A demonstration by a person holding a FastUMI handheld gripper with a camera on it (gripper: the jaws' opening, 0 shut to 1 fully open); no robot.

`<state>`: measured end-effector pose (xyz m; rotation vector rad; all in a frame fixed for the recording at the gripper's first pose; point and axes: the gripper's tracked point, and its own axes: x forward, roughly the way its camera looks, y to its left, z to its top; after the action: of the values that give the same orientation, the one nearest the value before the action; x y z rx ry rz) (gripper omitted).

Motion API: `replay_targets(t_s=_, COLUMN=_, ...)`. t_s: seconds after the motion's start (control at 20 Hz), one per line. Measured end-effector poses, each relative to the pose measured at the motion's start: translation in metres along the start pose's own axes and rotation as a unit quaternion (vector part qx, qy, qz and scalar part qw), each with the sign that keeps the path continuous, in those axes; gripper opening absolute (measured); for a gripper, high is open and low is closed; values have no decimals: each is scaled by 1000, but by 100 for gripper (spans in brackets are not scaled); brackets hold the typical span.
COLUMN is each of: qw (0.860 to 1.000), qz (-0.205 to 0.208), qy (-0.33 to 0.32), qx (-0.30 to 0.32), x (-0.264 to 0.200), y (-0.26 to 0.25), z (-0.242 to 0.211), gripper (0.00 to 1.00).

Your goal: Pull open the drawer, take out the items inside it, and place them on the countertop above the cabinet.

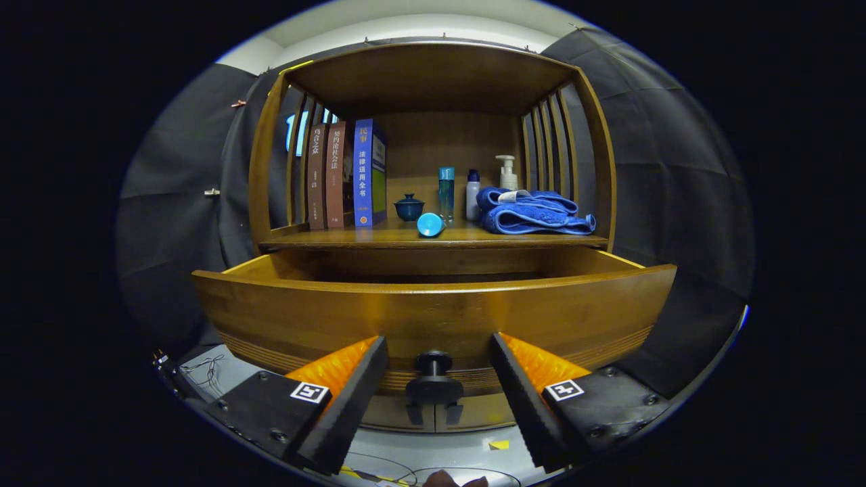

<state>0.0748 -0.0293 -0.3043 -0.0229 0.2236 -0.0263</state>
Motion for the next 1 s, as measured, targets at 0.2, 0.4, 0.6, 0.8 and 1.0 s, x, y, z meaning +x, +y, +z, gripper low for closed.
replay_targets(t_s=0.2, qw=1000, qz=0, qy=1, qx=1, x=23, y=0, z=3, gripper=100)
replay_targets(t_s=0.4, qw=1000, qz=1, qy=-1, qx=-2, x=46, y=0, z=7, gripper=100)
replay_targets(t_s=0.6, qw=1000, qz=0, qy=-5, qx=-6, x=67, y=1, z=9, gripper=100)
replay_targets(t_s=0.8, qw=1000, qz=2, qy=-8, qx=-7, x=84, y=2, z=16, gripper=100)
replay_targets(t_s=1.0, qw=1000, qz=2, qy=-10, qx=-8, x=99, y=2, z=19, gripper=100)
